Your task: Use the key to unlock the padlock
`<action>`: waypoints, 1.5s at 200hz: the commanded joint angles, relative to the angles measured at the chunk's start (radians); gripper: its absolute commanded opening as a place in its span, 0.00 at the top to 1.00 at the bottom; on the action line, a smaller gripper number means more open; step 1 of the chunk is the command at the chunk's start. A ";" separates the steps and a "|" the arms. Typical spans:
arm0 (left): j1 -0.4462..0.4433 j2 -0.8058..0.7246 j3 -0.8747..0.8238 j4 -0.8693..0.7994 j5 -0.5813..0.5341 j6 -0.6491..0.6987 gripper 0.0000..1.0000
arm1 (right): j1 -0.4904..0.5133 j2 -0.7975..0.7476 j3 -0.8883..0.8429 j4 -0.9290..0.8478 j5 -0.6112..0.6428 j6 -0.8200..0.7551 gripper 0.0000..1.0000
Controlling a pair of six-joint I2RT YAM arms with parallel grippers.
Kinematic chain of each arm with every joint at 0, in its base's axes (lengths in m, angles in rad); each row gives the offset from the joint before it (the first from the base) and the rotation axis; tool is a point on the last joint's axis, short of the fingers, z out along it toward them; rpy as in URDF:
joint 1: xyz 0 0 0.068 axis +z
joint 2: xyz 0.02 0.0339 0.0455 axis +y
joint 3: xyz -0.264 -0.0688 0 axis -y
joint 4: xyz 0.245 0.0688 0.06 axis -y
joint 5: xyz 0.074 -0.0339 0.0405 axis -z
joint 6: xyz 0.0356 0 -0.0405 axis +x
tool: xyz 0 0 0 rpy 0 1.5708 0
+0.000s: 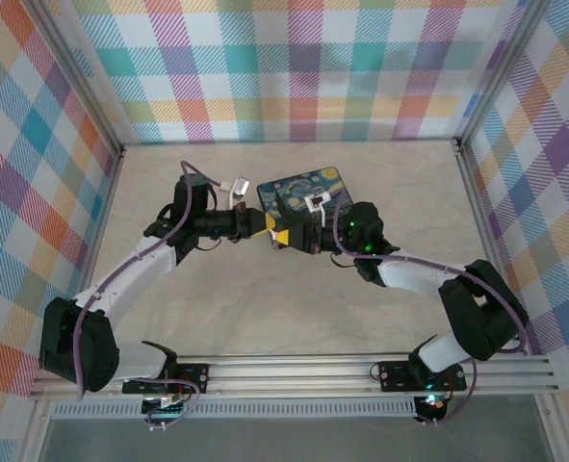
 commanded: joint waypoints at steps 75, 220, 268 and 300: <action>0.022 -0.039 0.002 -0.065 -0.111 0.013 0.17 | -0.019 -0.042 -0.089 -0.013 0.052 -0.039 1.00; -0.402 0.425 0.230 -0.193 -0.989 -0.122 0.16 | -0.556 -0.418 -0.067 -0.963 0.144 -0.424 1.00; -0.490 0.639 0.407 -0.170 -1.117 -0.093 0.18 | -0.556 -0.442 -0.043 -1.029 0.177 -0.473 1.00; -0.502 0.737 0.506 -0.243 -1.251 -0.128 0.21 | -0.557 -0.498 -0.024 -1.106 0.201 -0.514 1.00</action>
